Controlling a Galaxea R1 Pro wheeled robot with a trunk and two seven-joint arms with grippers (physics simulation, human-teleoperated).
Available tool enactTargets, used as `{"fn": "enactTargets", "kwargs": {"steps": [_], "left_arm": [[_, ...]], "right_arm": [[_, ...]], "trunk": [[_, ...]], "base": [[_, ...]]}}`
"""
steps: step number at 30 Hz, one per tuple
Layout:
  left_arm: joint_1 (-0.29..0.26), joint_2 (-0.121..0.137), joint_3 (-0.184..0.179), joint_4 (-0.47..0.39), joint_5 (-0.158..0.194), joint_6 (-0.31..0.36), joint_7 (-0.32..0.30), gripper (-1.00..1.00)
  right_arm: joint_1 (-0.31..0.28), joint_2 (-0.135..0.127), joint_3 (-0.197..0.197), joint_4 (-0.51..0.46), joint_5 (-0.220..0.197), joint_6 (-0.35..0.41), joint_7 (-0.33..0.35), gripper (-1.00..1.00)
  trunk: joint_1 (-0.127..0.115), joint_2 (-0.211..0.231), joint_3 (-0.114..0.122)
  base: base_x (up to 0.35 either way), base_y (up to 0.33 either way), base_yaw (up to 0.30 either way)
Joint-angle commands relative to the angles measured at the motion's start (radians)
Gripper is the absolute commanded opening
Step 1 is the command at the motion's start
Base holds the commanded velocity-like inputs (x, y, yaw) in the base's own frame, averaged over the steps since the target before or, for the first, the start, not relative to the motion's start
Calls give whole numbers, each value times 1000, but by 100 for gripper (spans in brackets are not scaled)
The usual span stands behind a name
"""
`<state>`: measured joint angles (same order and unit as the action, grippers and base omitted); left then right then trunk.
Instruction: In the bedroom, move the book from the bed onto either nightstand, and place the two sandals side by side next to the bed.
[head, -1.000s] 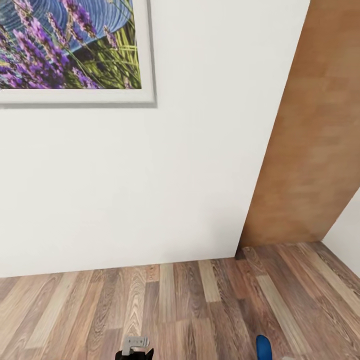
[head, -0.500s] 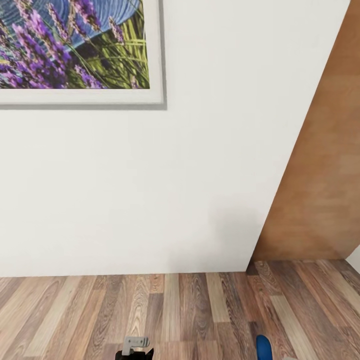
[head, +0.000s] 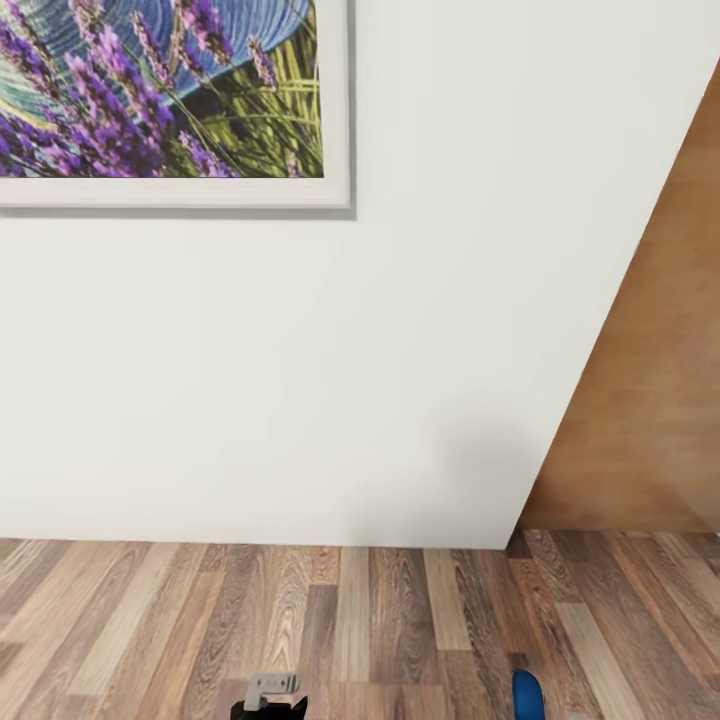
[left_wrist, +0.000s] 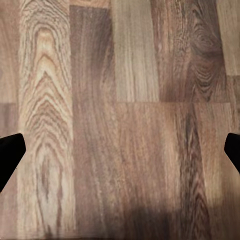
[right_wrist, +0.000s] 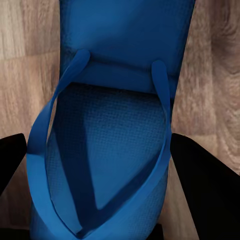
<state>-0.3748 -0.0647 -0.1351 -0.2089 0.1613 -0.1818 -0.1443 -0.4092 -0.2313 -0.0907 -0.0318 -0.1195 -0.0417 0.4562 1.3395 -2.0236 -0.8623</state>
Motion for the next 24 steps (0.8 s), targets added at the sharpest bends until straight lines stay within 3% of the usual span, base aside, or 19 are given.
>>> {"fn": "enactTargets", "kwargs": {"steps": [1, 14, 24], "left_arm": [[-1, 0, -8, 2, 10, -4, -1, 100], [-1, 0, -8, 2, 10, -4, -1, 100], [-1, 0, -8, 2, 10, -4, -1, 100]], "right_arm": [[0, 0, -7, 1, -3, 0, 6, -100], [0, 0, -7, 1, -3, 0, 6, -100], [0, 0, -7, 1, -3, 0, 6, -100]], "trunk": [[0, 0, -1], [0, 0, -1], [0, 0, -1]], "base": [[0, 0, 280], [14, 0, 285], [273, -36, 286]]}}
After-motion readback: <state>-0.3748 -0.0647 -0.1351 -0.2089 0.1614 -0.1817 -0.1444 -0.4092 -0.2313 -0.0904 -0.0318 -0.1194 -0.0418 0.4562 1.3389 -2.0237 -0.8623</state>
